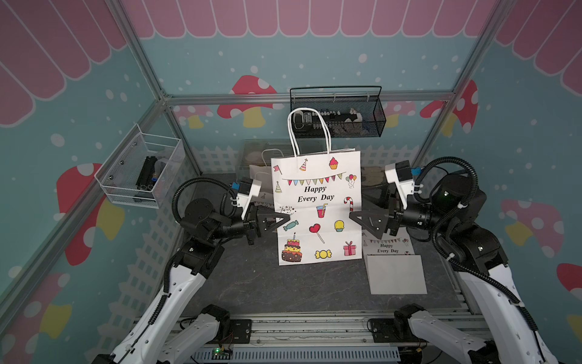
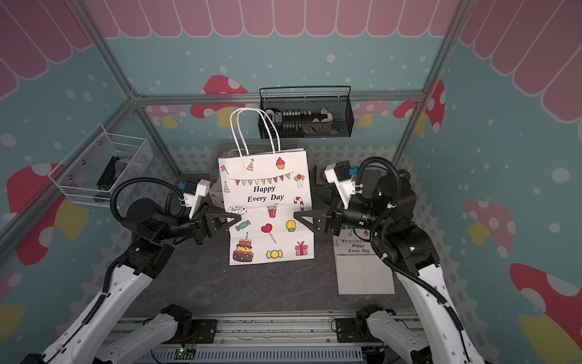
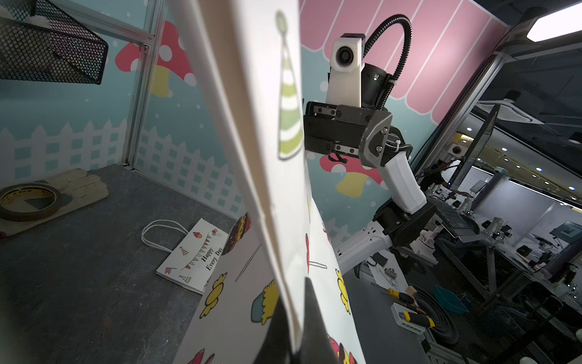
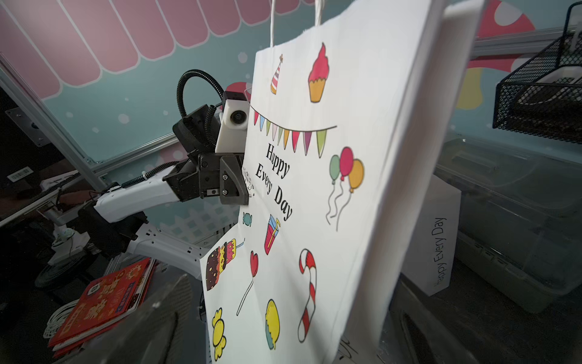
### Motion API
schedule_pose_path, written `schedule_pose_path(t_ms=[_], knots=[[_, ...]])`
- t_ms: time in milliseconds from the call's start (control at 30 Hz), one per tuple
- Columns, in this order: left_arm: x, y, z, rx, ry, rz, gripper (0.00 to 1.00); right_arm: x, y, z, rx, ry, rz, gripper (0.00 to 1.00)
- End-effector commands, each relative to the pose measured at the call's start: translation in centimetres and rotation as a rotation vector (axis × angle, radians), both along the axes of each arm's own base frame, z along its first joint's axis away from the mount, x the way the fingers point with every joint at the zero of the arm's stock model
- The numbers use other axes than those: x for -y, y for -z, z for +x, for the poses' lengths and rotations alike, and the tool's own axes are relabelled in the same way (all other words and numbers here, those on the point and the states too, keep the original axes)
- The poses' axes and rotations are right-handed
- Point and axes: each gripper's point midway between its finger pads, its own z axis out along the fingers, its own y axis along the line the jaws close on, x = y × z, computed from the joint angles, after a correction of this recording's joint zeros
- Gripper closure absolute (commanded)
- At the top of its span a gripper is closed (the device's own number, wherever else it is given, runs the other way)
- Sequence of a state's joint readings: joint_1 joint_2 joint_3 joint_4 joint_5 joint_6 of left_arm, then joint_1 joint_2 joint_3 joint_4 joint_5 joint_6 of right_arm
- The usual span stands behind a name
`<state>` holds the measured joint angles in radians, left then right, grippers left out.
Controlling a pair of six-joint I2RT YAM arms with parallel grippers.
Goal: Put away the paper bag
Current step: Press the paper bag.
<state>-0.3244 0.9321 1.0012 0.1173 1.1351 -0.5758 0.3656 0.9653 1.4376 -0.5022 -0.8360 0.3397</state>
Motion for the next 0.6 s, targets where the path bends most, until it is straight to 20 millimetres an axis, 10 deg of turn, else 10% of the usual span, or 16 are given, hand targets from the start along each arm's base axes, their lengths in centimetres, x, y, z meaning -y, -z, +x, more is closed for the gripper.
schedule_pose_path(t_ms=[0, 233, 567], knots=[[-0.4, -2.1, -1.2, 0.026, 0.085, 0.018, 1.00, 1.2, 0.2, 0.8, 0.045, 0.099, -0.004, 0.01], [-0.8, -1.8, -2.3, -0.019, 0.239, 0.071, 1.00, 1.2, 1.8, 1.9, -0.021, 0.093, 0.037, 0.01], [-0.8, -1.4, -1.1, -0.110, 0.269, 0.085, 1.00, -0.5, -1.9, -1.0, -0.035, -0.198, 0.276, 0.01]])
